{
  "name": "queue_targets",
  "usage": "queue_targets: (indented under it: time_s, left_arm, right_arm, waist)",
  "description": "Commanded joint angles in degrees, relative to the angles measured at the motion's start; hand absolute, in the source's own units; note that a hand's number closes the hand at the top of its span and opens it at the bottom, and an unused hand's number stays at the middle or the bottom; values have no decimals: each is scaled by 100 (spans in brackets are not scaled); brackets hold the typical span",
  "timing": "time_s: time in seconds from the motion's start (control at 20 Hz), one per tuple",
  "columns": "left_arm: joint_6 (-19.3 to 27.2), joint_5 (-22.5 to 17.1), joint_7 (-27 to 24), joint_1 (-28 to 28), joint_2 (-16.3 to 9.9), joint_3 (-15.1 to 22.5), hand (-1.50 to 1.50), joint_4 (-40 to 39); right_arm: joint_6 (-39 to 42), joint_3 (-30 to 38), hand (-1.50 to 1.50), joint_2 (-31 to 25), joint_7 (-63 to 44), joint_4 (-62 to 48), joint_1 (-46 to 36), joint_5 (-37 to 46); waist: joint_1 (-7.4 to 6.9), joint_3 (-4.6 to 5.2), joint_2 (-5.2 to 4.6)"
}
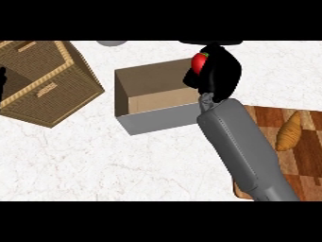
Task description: Pick the tomato from the cutting board and place it in the cardboard box
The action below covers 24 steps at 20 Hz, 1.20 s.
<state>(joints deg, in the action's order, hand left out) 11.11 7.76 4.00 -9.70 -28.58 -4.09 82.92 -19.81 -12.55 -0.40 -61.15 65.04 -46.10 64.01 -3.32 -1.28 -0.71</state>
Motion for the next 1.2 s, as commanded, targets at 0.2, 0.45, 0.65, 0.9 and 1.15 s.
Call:
queue_targets:
  time_s: [0.2,0.45,0.65,0.9,1.15]
  left_arm:
    - [-163,14,214,193,308,245,0,-333]
    - [-327,-100,37,221,227,70,0,-491]
    - [-153,18,-20,204,317,2,0,-685]
    - [-175,36,50,446,379,-9,0,-610]
    - [-245,-34,287,428,296,-166,0,-343]
  right_arm:
    - [-1554,385,-150,38,208,-1273,-287,-797]
    - [-2548,57,-150,38,476,-1732,-595,-649]
    - [-3048,329,-150,38,470,-1414,-882,-413]
    - [-3971,155,-150,39,477,-946,-297,-291]
    - [-3963,71,-150,39,573,-20,429,-356]
  waist:
    - [-10,122,-48]
    - [-58,128,-50]
    - [153,133,-5]
    - [247,131,52]
    - [406,124,110]
